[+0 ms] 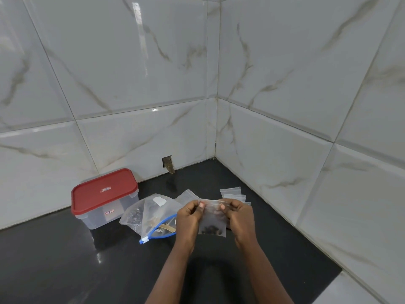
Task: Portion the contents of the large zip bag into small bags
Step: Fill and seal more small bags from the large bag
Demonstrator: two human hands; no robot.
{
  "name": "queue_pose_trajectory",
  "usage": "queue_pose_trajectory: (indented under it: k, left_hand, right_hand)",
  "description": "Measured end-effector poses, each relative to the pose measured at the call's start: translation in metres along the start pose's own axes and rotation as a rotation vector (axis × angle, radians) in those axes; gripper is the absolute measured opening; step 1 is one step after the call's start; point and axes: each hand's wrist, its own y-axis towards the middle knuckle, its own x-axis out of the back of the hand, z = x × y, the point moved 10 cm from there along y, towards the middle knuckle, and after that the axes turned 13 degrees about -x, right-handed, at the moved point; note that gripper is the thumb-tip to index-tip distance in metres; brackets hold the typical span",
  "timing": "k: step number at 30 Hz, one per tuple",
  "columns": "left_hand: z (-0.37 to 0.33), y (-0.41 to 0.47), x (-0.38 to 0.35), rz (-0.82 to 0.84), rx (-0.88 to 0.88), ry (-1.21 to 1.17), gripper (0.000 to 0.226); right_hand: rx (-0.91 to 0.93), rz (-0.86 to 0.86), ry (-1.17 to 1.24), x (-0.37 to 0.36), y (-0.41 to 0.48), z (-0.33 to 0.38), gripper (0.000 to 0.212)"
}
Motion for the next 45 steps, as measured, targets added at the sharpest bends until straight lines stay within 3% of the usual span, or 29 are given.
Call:
queue_pose_trajectory:
  k: [4, 12, 18, 25, 31, 34, 36, 38, 41, 45]
  left_hand:
    - [0.002, 0.005, -0.001, -0.026, -0.011, 0.021, 0.004]
    - [0.018, 0.008, -0.03, -0.06, 0.046, 0.189, 0.009]
    - [0.045, 0.016, -0.062, 0.087, 0.046, 0.303, 0.015]
    - [0.064, 0.033, -0.08, 0.149, 0.077, 0.419, 0.018]
    - [0.065, 0.045, -0.079, 0.181, 0.014, 0.473, 0.03]
    - [0.058, 0.058, -0.068, 0.108, -0.017, 0.473, 0.034]
    - [0.057, 0.068, -0.058, 0.057, 0.014, 0.462, 0.038]
    - [0.06, 0.077, -0.043, -0.032, 0.078, 0.439, 0.041]
    - [0.062, 0.088, -0.02, -0.204, 0.148, 0.392, 0.046]
    - [0.066, 0.099, -0.006, -0.316, 0.239, 0.306, 0.052]
  right_hand:
    - [0.002, -0.085, -0.149, 0.02, 0.01, -0.001, 0.025]
    - [-0.137, -0.257, -0.017, 0.065, 0.019, -0.026, 0.029]
    - [-0.187, -0.286, -0.071, 0.089, 0.038, -0.043, 0.017]
    - [-0.261, -0.32, -0.146, 0.095, 0.066, -0.066, 0.021]
    - [-0.237, -0.446, -0.406, 0.093, 0.077, -0.055, 0.009]
    - [-0.11, -0.522, -0.535, 0.077, 0.076, -0.031, 0.022]
    - [0.012, -0.492, -0.596, 0.048, 0.082, -0.014, 0.023]
    - [0.101, -0.341, -0.643, 0.006, 0.099, -0.009, 0.016]
    - [0.153, -0.108, -0.816, -0.059, 0.122, -0.02, 0.015]
    - [0.138, -0.015, -1.006, -0.107, 0.155, -0.055, 0.017]
